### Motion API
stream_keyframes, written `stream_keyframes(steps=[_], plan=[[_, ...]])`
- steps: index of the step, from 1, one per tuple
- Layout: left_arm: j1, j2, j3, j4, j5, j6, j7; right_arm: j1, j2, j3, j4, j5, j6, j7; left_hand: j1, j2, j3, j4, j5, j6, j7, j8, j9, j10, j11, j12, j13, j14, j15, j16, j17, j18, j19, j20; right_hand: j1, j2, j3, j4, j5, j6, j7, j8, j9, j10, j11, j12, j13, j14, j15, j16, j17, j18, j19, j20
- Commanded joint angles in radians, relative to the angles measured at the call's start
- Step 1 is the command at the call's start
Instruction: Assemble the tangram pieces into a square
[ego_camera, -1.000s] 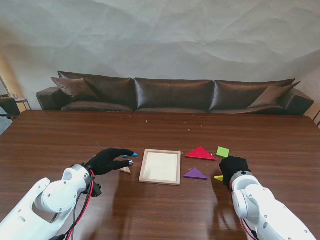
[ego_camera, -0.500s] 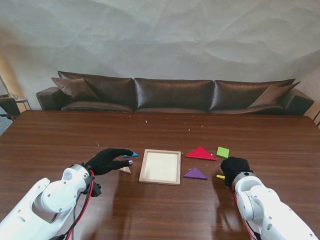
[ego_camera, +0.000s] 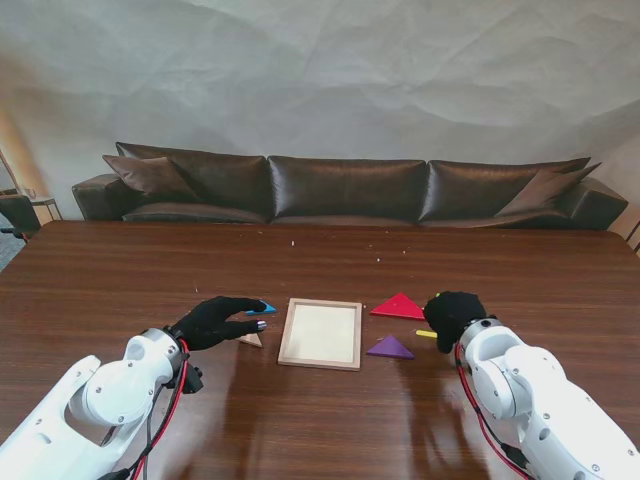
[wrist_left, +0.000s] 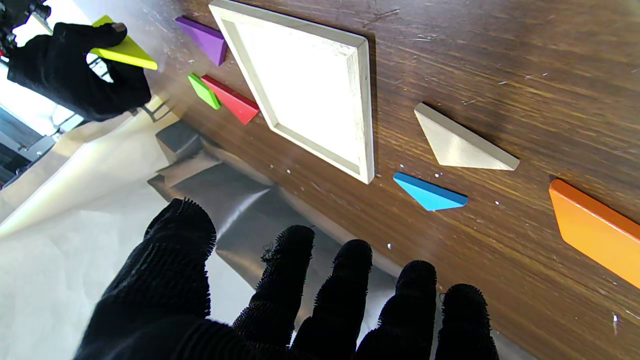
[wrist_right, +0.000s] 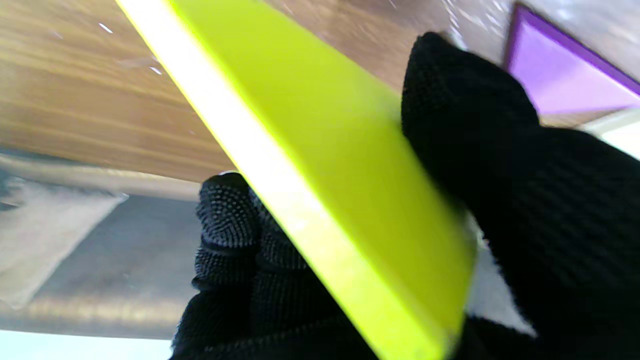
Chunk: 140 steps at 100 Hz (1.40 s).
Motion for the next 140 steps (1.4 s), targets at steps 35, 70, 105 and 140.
stream_keyframes(steps=[35,70,105,140], plan=[[-0.004,-0.002,0.003,0.001,-0.004,0.003,-0.020,0.288,-0.044,-0.310,0.037,0.211,-0.028,-0.006,0.019,0.038,-0.026,0.044,0.012,0.001,-0.001,0.003,0.021,0.004,0.000,0.009,0.013,0.007,0.003,0.011,-0.015,-0.025,-0.022,0.007,0.115,0.072,0.067,0.079,0.014,-0.024,0.011,-0.011,0.015,0.004,0.024,0.012,0.030,-0.090,0.006,0.002,0.331,0.000,0.036,0.022],[-0.002,-0.003,0.000,-0.001,0.000,0.011,-0.017,0.504,-0.111,-0.592,0.235,0.397,-0.065,-0.070,0.021,0.037,-0.026,0.044,0.011,0.001,-0.001,0.003,0.022,0.006,0.001,0.010,0.013,0.006,0.004,0.012,-0.014,-0.025,-0.022,0.007,0.115,0.084,0.059,0.082,0.001,-0.019,0.000,-0.022,0.007,0.014,0.018,0.000,0.030,-0.089,-0.001,-0.005,0.328,0.009,0.031,0.021],[0.000,-0.003,-0.001,-0.005,0.000,0.023,-0.019,0.599,-0.172,-0.723,0.373,0.537,-0.110,-0.068,0.021,0.037,-0.026,0.044,0.011,0.001,-0.001,0.003,0.021,0.006,0.001,0.009,0.012,0.007,0.003,0.012,-0.015,-0.026,-0.022,0.008,0.114,0.129,0.057,0.095,-0.061,-0.029,-0.053,-0.075,-0.022,0.032,0.014,-0.009,0.030,-0.093,-0.011,-0.013,0.323,0.020,0.020,0.019],[0.001,-0.002,-0.003,-0.004,0.002,0.023,-0.019,0.662,-0.231,-0.809,0.492,0.644,-0.153,-0.039,0.021,0.037,-0.027,0.044,0.011,0.001,-0.001,0.003,0.021,0.005,0.001,0.010,0.012,0.006,0.003,0.012,-0.014,-0.025,-0.022,0.008,0.114,0.151,0.053,0.101,-0.094,-0.041,-0.066,-0.153,-0.040,0.039,0.012,-0.016,0.030,-0.092,-0.027,-0.021,0.321,0.024,0.008,0.020]])
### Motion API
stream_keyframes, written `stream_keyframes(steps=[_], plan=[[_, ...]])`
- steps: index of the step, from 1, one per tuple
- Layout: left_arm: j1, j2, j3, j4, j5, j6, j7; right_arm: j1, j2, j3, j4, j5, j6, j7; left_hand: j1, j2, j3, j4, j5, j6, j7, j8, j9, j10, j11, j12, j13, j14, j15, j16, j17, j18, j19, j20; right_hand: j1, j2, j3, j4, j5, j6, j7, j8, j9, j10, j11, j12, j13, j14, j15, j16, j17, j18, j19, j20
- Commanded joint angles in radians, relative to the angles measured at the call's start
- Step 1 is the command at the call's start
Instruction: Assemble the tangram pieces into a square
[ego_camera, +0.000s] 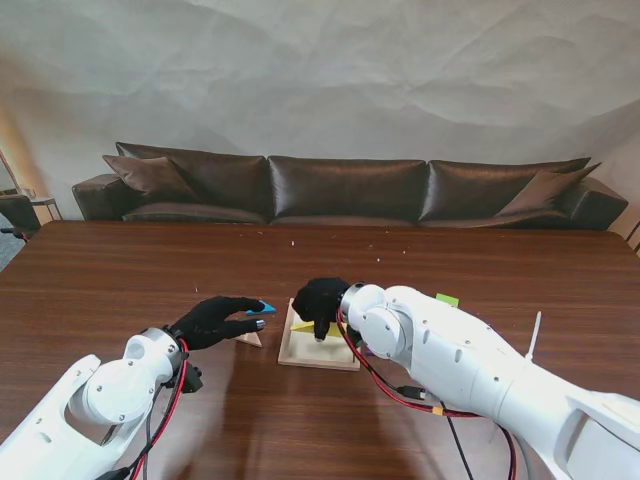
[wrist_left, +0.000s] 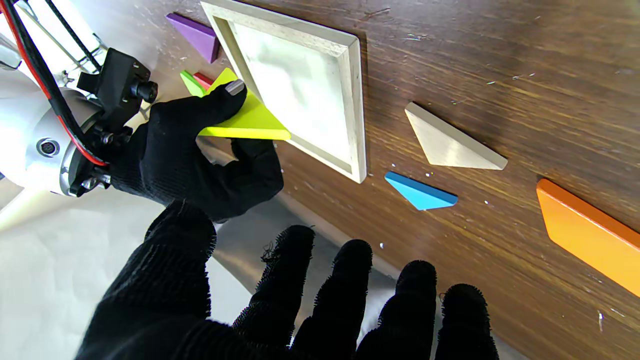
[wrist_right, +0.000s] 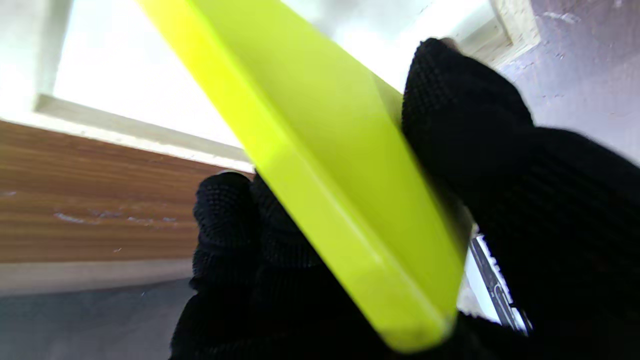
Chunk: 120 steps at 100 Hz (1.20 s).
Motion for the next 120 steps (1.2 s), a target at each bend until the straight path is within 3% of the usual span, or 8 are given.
stream_keyframes(steps=[1,31,79,120], plan=[[0.003,-0.002,-0.003,-0.005,0.000,0.002,-0.019,0.008,-0.016,-0.011,0.015,0.006,-0.020,0.029,0.020,0.030,-0.026,0.044,0.011,0.001,-0.001,0.002,0.022,0.005,0.001,0.010,0.013,0.006,0.003,0.012,-0.014,-0.025,-0.022,0.008,0.101,0.086,0.100,0.092,-0.015,-0.055,-0.054,-0.063,-0.015,0.032,0.011,-0.012,0.030,-0.091,-0.013,-0.021,0.322,0.005,0.008,0.019],[0.006,-0.002,-0.005,-0.008,0.000,0.007,-0.019,0.036,-0.049,-0.051,0.092,0.065,-0.074,0.057,0.021,0.030,-0.026,0.044,0.011,0.001,-0.001,0.002,0.021,0.006,0.000,0.009,0.012,0.008,0.003,0.012,-0.015,-0.026,-0.022,0.008,0.106,0.109,0.095,0.101,-0.041,-0.067,-0.081,-0.113,-0.036,0.037,-0.003,-0.019,0.030,-0.082,-0.024,-0.027,0.315,0.009,0.000,0.020],[0.000,-0.001,0.001,-0.003,-0.003,0.011,-0.026,0.049,-0.056,-0.070,0.132,0.091,-0.122,0.084,0.022,0.029,-0.026,0.044,0.013,0.002,-0.001,0.003,0.020,0.005,0.000,0.009,0.012,0.007,0.003,0.012,-0.013,-0.025,-0.021,0.008,0.115,0.114,0.085,0.107,-0.097,-0.069,-0.169,-0.281,-0.080,0.046,-0.040,-0.041,0.027,-0.055,-0.048,-0.040,0.275,0.049,-0.015,0.038],[-0.004,-0.001,0.004,0.001,-0.005,0.015,-0.029,0.051,-0.071,-0.085,0.174,0.090,-0.167,0.065,0.022,0.029,-0.026,0.044,0.012,0.001,-0.001,0.003,0.020,0.006,0.000,0.009,0.013,0.008,0.004,0.012,-0.012,-0.025,-0.021,0.009,0.107,0.094,0.082,0.100,-0.120,-0.050,-0.222,-0.331,-0.113,0.045,-0.056,-0.053,0.023,-0.037,-0.083,-0.061,0.230,0.071,-0.030,0.048]])
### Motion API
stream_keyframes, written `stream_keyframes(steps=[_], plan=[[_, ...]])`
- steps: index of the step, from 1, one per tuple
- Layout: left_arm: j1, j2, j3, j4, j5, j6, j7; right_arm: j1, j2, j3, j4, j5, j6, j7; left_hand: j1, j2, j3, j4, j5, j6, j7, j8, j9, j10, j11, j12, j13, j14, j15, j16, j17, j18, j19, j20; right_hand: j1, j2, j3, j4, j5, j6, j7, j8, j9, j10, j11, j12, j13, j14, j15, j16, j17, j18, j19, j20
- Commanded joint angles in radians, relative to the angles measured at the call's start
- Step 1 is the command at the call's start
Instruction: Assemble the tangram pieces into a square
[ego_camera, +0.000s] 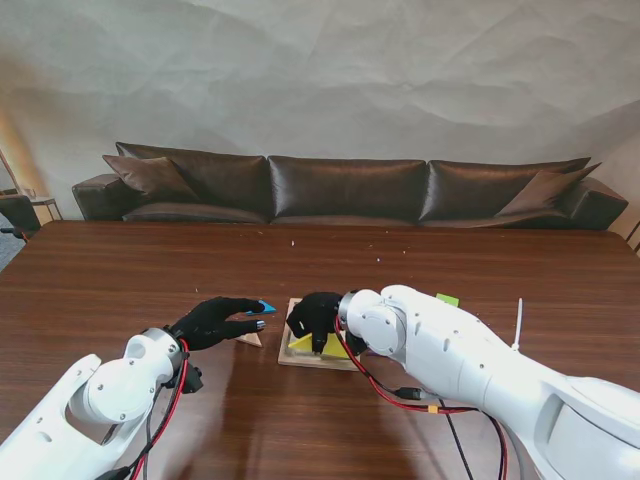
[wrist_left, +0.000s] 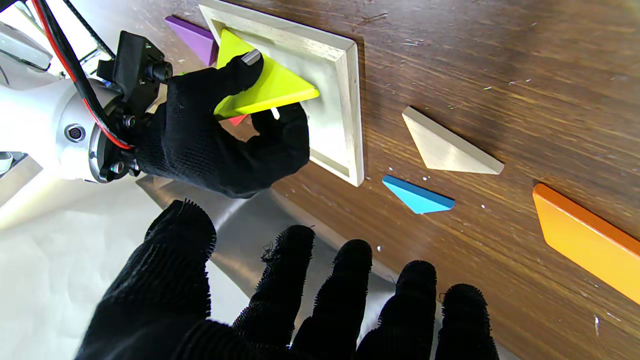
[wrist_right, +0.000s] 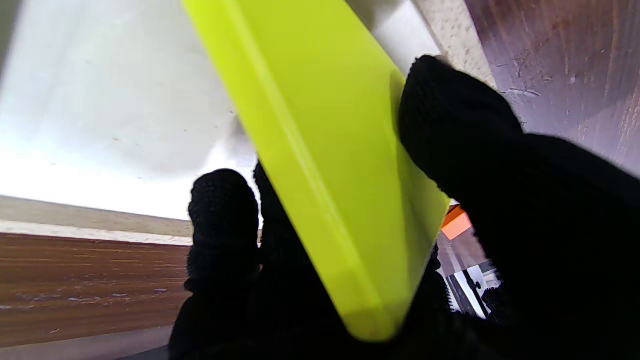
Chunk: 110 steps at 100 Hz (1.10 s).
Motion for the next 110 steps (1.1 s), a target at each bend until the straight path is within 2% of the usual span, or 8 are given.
stream_keyframes(steps=[1,18,39,51,52,58,79,110], plan=[[0.000,-0.002,0.000,0.000,-0.003,0.004,-0.021,-0.003,-0.007,-0.006,0.007,-0.007,-0.011,0.005,0.022,0.029,-0.026,0.044,0.012,0.000,-0.001,0.003,0.021,0.006,0.000,0.009,0.013,0.008,0.004,0.012,-0.012,-0.025,-0.021,0.008,0.106,0.028,0.084,0.072,-0.017,-0.054,-0.026,-0.029,-0.026,0.015,-0.012,-0.016,0.025,-0.041,-0.009,-0.023,0.236,0.021,-0.009,0.043],[-0.003,-0.001,0.003,0.003,-0.004,0.004,-0.023,-0.005,-0.012,-0.006,0.017,-0.006,-0.024,-0.003,0.022,0.030,-0.026,0.044,0.011,0.001,-0.001,0.002,0.020,0.005,0.000,0.009,0.014,0.006,0.004,0.012,-0.011,-0.025,-0.021,0.009,0.097,0.010,0.083,0.064,-0.028,-0.030,-0.060,-0.049,-0.037,0.020,-0.027,-0.031,0.022,-0.031,-0.029,-0.034,0.213,0.028,-0.020,0.044],[-0.006,-0.001,0.006,0.007,-0.005,0.003,-0.024,-0.013,-0.014,-0.007,0.020,-0.017,-0.031,-0.022,0.022,0.029,-0.026,0.044,0.012,0.001,-0.001,0.003,0.021,0.005,0.001,0.010,0.014,0.008,0.004,0.012,-0.012,-0.024,-0.021,0.009,0.058,0.004,0.102,0.067,-0.050,0.022,-0.165,-0.068,-0.084,0.025,-0.021,-0.058,0.019,-0.014,-0.072,-0.046,0.184,0.043,-0.033,0.043],[-0.006,-0.001,0.007,0.008,-0.006,0.003,-0.025,-0.016,-0.013,-0.007,0.019,-0.020,-0.033,-0.027,0.022,0.030,-0.026,0.044,0.011,0.003,-0.001,0.002,0.021,0.007,0.000,0.009,0.014,0.008,0.004,0.012,-0.012,-0.024,-0.021,0.009,0.044,-0.009,0.104,0.061,-0.060,0.052,-0.213,-0.052,-0.107,0.027,-0.011,-0.069,0.018,-0.011,-0.091,-0.048,0.170,0.048,-0.042,0.038],[-0.006,-0.001,0.007,0.008,-0.006,0.003,-0.024,-0.016,-0.013,-0.007,0.019,-0.020,-0.034,-0.027,0.022,0.030,-0.026,0.044,0.010,0.003,-0.002,0.002,0.021,0.007,0.000,0.009,0.014,0.008,0.004,0.012,-0.011,-0.024,-0.021,0.009,0.043,-0.011,0.106,0.058,-0.057,0.054,-0.234,-0.013,-0.110,0.027,-0.004,-0.078,0.019,-0.010,-0.097,-0.044,0.169,0.048,-0.041,0.036],[-0.007,-0.001,0.007,0.009,-0.005,0.003,-0.024,-0.017,-0.012,-0.008,0.018,-0.023,-0.036,-0.030,0.022,0.029,-0.026,0.044,0.010,0.003,-0.001,0.002,0.022,0.005,0.001,0.010,0.013,0.007,0.004,0.012,-0.011,-0.024,-0.021,0.009,0.041,-0.017,0.106,0.055,-0.061,0.054,-0.261,0.024,-0.122,0.027,0.000,-0.087,0.017,-0.007,-0.109,-0.045,0.161,0.053,-0.044,0.033],[-0.010,-0.001,0.010,0.012,-0.006,0.002,-0.024,-0.023,0.000,-0.005,0.001,-0.032,-0.045,-0.028,0.022,0.030,-0.026,0.044,0.011,0.001,-0.001,0.002,0.022,0.006,0.000,0.010,0.014,0.007,0.004,0.012,-0.011,-0.025,-0.020,0.009,0.020,-0.052,0.110,0.040,-0.077,0.055,-0.286,0.012,-0.138,0.018,0.000,-0.090,0.013,0.003,-0.142,-0.059,0.136,0.063,-0.055,0.030],[-0.013,-0.001,0.013,0.017,-0.006,0.000,-0.023,-0.029,-0.001,-0.001,0.001,-0.044,-0.046,-0.048,0.022,0.030,-0.026,0.044,0.010,0.002,-0.002,0.002,0.023,0.007,0.001,0.010,0.014,0.009,0.004,0.013,-0.011,-0.023,-0.021,0.009,-0.011,-0.061,0.120,0.032,-0.110,0.070,-0.319,-0.017,-0.166,0.014,0.000,-0.090,0.009,0.011,-0.187,-0.060,0.108,0.073,-0.061,0.030]])
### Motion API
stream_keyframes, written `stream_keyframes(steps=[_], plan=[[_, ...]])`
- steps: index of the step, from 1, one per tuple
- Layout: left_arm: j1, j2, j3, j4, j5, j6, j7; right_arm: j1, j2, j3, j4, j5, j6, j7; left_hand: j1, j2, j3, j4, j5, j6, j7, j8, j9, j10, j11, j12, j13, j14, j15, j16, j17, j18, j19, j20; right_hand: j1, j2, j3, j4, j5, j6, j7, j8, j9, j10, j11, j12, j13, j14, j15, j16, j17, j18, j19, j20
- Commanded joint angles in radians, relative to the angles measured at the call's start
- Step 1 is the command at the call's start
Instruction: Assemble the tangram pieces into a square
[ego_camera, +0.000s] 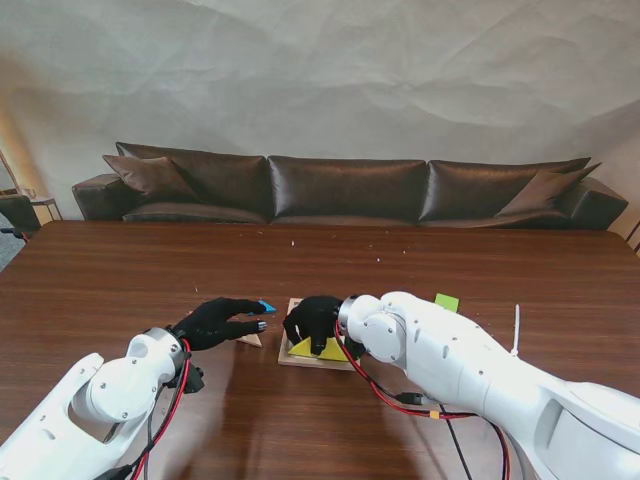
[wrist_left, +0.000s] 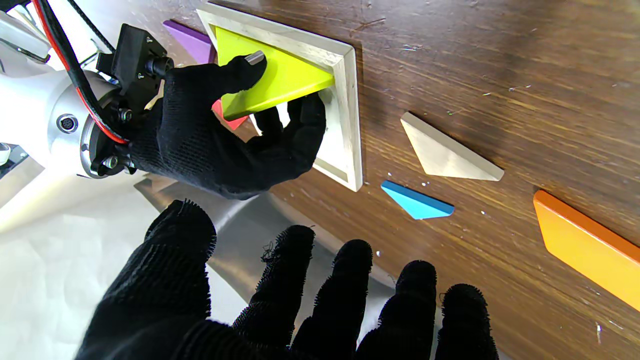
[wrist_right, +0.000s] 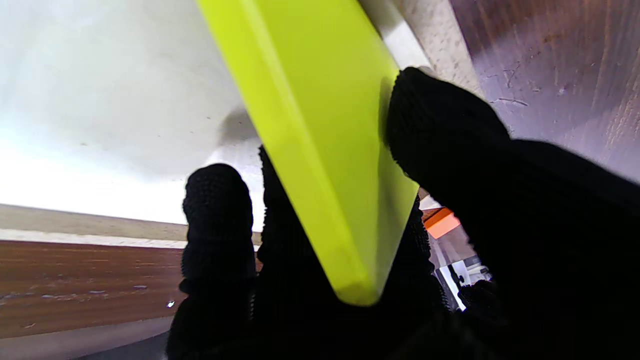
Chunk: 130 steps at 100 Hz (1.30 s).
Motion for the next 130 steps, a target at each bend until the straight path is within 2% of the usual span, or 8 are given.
stream_keyframes(steps=[1,19,33,43,53,77,86,130], plan=[[0.000,-0.002,0.001,0.001,-0.004,-0.001,-0.019,-0.010,-0.001,-0.001,-0.005,-0.009,-0.001,0.008,0.022,0.029,-0.026,0.044,0.011,0.003,-0.001,0.002,0.022,0.006,0.001,0.010,0.014,0.009,0.004,0.013,-0.011,-0.023,-0.021,0.009,-0.023,-0.046,0.065,0.018,-0.028,0.013,-0.007,-0.008,-0.043,0.008,-0.021,-0.019,0.009,0.006,-0.011,0.001,0.108,0.022,-0.004,0.010],[-0.003,-0.002,0.004,0.005,-0.005,-0.001,-0.020,-0.014,-0.001,0.002,-0.006,-0.028,0.005,-0.016,0.022,0.029,-0.026,0.044,0.012,0.003,-0.001,0.002,0.030,0.009,0.004,0.012,0.016,0.007,0.005,0.013,-0.010,-0.023,-0.020,0.009,-0.046,-0.041,0.072,0.017,-0.072,0.030,-0.020,-0.032,-0.081,0.010,-0.025,-0.020,0.005,0.008,-0.072,0.001,0.077,0.018,-0.022,0.002],[-0.005,-0.001,0.007,0.007,-0.006,-0.002,-0.022,-0.020,0.006,0.008,-0.020,-0.049,0.015,-0.033,0.022,0.029,-0.025,0.044,0.013,0.003,-0.001,0.002,0.038,0.009,0.008,0.016,0.017,0.008,0.006,0.013,-0.010,-0.024,-0.020,0.009,-0.087,-0.016,0.080,0.039,-0.107,0.039,-0.020,-0.066,-0.121,0.008,-0.027,-0.022,-0.018,0.016,-0.143,0.027,0.038,0.029,-0.045,-0.013],[-0.007,-0.001,0.008,0.009,-0.006,-0.003,-0.022,-0.025,0.013,0.012,-0.035,-0.070,0.023,-0.047,0.022,0.029,-0.025,0.044,0.013,0.003,-0.001,0.002,0.042,0.010,0.009,0.019,0.018,0.007,0.006,0.013,-0.010,-0.023,-0.020,0.009,-0.127,0.009,0.090,0.082,-0.135,0.042,-0.024,-0.082,-0.154,0.009,-0.032,-0.022,-0.040,0.016,-0.188,0.039,0.016,0.033,-0.060,-0.023],[-0.007,-0.001,0.009,0.010,-0.006,-0.003,-0.022,-0.032,0.021,0.021,-0.050,-0.085,0.032,-0.059,0.022,0.029,-0.025,0.044,0.015,0.003,0.000,0.003,0.045,0.009,0.010,0.022,0.018,0.009,0.006,0.013,-0.010,-0.023,-0.020,0.009,-0.170,0.044,0.090,0.193,-0.151,0.041,-0.020,-0.098,-0.183,0.012,-0.038,-0.022,-0.066,0.021,-0.234,0.040,-0.012,0.040,-0.070,-0.031],[-0.009,-0.002,0.010,0.012,-0.007,-0.005,-0.021,-0.049,0.032,0.040,-0.076,-0.110,0.054,-0.083,0.022,0.029,-0.025,0.044,0.013,0.004,-0.001,0.002,0.051,0.011,0.012,0.026,0.020,0.010,0.006,0.014,-0.009,-0.022,-0.020,0.009,-0.220,0.064,0.080,0.196,-0.174,0.037,-0.026,-0.106,-0.238,0.022,-0.045,-0.021,-0.131,0.041,-0.274,0.023,-0.067,0.049,-0.093,-0.040],[-0.009,-0.001,0.011,0.013,-0.008,-0.004,-0.022,-0.057,0.036,0.049,-0.083,-0.116,0.057,-0.093,0.022,0.029,-0.025,0.044,0.014,0.004,0.000,0.003,0.052,0.009,0.011,0.028,0.021,0.010,0.007,0.014,-0.009,-0.023,-0.020,0.009,-0.239,0.079,0.075,0.194,-0.181,0.023,-0.030,-0.113,-0.256,0.025,-0.050,-0.022,-0.182,0.062,-0.338,-0.017,-0.109,0.058,-0.141,-0.067],[-0.012,-0.001,0.015,0.015,-0.013,-0.002,-0.026,-0.086,0.049,0.093,-0.122,-0.139,0.088,-0.129,0.023,0.029,-0.024,0.043,0.016,0.006,0.000,0.003,0.059,0.014,0.012,0.031,0.027,0.012,0.009,0.015,-0.007,-0.021,-0.019,0.010,-0.279,0.106,0.065,0.190,-0.161,0.018,-0.031,-0.116,-0.281,0.035,-0.056,-0.023,-0.258,0.088,-0.411,-0.084,-0.189,0.069,-0.254,-0.165]])
